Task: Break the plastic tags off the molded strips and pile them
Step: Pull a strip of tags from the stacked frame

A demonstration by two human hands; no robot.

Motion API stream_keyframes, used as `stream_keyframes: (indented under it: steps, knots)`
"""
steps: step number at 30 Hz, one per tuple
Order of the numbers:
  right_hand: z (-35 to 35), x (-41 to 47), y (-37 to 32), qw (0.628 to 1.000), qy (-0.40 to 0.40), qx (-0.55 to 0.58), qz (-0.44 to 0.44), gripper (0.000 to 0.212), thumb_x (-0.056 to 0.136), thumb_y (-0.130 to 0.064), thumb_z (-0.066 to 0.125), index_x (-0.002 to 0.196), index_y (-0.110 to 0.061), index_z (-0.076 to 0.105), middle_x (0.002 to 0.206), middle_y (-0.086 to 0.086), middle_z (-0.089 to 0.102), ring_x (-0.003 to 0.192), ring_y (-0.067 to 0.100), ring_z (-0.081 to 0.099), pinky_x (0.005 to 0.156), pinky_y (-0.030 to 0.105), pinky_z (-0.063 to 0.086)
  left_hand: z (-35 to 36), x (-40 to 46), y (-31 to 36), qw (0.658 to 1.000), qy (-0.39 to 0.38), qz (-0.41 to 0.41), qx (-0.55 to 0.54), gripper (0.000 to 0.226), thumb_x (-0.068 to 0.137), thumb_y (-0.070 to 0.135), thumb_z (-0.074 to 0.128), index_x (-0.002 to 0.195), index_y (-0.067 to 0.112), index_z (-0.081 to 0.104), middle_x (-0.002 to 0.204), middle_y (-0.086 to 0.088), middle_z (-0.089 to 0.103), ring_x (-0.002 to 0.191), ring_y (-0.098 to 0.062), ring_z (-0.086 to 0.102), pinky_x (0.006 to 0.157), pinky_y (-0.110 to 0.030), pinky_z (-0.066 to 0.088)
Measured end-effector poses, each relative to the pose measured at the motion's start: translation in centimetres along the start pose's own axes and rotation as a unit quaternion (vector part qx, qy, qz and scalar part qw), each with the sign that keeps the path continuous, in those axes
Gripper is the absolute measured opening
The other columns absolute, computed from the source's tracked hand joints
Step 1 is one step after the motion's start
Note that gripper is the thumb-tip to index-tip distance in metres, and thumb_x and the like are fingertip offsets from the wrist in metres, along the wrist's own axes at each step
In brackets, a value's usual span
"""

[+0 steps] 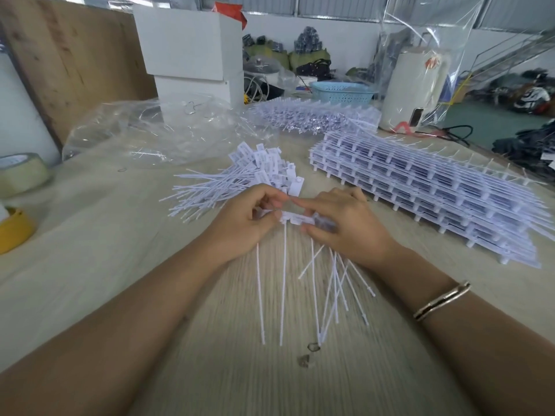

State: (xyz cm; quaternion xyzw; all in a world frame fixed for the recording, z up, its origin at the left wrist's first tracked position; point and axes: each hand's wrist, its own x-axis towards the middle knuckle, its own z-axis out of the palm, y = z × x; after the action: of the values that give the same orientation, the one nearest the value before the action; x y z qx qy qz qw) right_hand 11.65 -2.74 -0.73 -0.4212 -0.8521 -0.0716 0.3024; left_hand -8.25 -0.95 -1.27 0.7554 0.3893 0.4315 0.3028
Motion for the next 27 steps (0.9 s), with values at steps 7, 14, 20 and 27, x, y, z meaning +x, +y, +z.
stream_keyframes:
  steps: [7,14,20,27]
  knots:
    - [-0.1,0.2,-0.4,0.998,0.064,-0.022,0.012,0.017,0.081,-0.027,0.065,0.092,-0.019,0.073,0.081,-0.003,0.068,0.078,0.020,0.057,0.073,0.032,0.025,0.0,0.0,-0.1,1.000,-0.013,-0.007,0.018,0.023,0.090,0.017,0.059,0.095,0.040,0.058,0.104,0.017,0.063,0.097,0.003,0.056,0.082,-0.010,0.039]
    - [-0.5,0.3,-0.7,0.998,0.047,-0.039,-0.007,0.018,0.087,-0.024,0.061,0.094,-0.015,0.074,0.083,-0.003,0.071,0.074,0.018,0.059,0.072,0.030,0.023,-0.5,0.3,-0.8,0.998,-0.059,-0.002,0.026,0.010,0.091,0.024,0.060,0.098,0.027,0.066,0.094,0.006,0.067,0.087,-0.012,0.060,0.078,-0.027,0.044]
    - [0.1,0.3,-0.4,0.997,0.025,0.051,0.053,0.023,0.092,-0.025,0.051,0.089,-0.019,0.073,0.078,-0.005,0.070,0.076,0.018,0.057,0.081,0.035,0.025,-0.4,0.3,-0.5,0.999,-0.049,0.015,-0.014,0.021,0.088,0.017,0.063,0.092,0.038,0.062,0.094,0.021,0.066,0.092,0.001,0.059,0.083,-0.014,0.041]
    - [-1.4,-0.2,1.4,0.908,0.169,0.305,0.233,0.022,0.092,-0.025,0.058,0.090,-0.044,0.070,0.087,-0.007,0.071,0.077,0.028,0.061,0.076,0.050,0.051,-1.0,0.3,-0.8,0.996,-0.037,-0.022,-0.073,0.019,0.092,0.018,0.058,0.097,0.035,0.066,0.101,0.017,0.069,0.097,0.000,0.062,0.089,-0.018,0.043]
